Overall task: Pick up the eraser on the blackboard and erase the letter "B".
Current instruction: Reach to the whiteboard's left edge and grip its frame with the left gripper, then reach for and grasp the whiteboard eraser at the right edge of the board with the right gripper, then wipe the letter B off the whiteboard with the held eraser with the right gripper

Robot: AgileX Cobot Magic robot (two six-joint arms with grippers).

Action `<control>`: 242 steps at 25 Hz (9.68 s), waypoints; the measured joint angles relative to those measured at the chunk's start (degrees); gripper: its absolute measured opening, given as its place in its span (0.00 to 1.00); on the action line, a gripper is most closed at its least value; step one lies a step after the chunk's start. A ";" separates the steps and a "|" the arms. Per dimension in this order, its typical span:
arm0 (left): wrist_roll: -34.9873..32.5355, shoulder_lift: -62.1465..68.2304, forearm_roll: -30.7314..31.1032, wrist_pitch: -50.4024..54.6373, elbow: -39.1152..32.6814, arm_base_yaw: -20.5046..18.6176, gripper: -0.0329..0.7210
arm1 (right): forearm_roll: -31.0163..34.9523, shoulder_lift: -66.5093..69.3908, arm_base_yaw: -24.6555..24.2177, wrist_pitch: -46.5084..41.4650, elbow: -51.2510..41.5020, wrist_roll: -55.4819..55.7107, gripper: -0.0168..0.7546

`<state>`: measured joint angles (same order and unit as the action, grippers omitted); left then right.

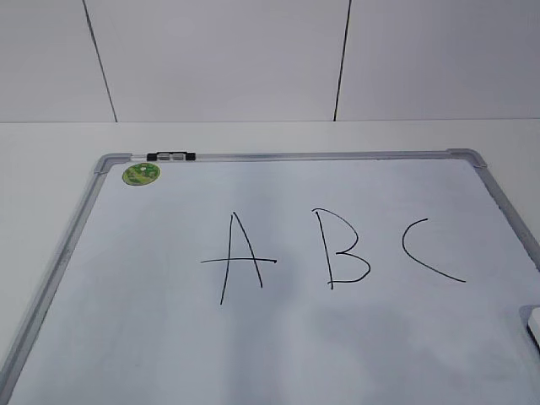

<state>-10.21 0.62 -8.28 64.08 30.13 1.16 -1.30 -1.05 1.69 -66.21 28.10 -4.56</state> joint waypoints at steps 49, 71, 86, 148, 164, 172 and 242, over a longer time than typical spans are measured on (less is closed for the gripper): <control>2.24 41.12 -5.31 4.81 13.11 0.00 0.36 | 3.82 59.68 0.00 2.62 14.63 10.13 0.78; 2.37 94.29 -3.55 -3.23 35.80 2.95 0.36 | 5.87 73.73 -10.19 2.02 17.18 3.07 0.70; 2.37 106.43 -2.44 -8.25 39.63 5.39 0.36 | 9.67 73.73 -14.21 3.55 17.31 -1.90 0.70; 3.62 110.82 -2.85 -12.06 40.13 5.39 0.11 | 13.51 62.84 -17.78 -3.51 12.31 -2.69 0.89; 3.62 110.82 -2.98 -12.06 40.13 5.39 0.11 | 13.96 65.64 -17.78 8.36 11.86 -12.03 0.89; 3.62 110.82 -2.98 -12.06 40.13 5.39 0.11 | 14.20 71.22 -17.78 12.15 11.86 -13.57 0.89; 3.62 110.82 -3.24 -12.63 40.13 5.39 0.11 | 8.30 87.70 -11.08 8.50 15.17 -4.40 0.75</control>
<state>-6.59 111.44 -11.52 51.45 70.26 6.55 7.00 86.65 -9.39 -57.71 43.27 -8.96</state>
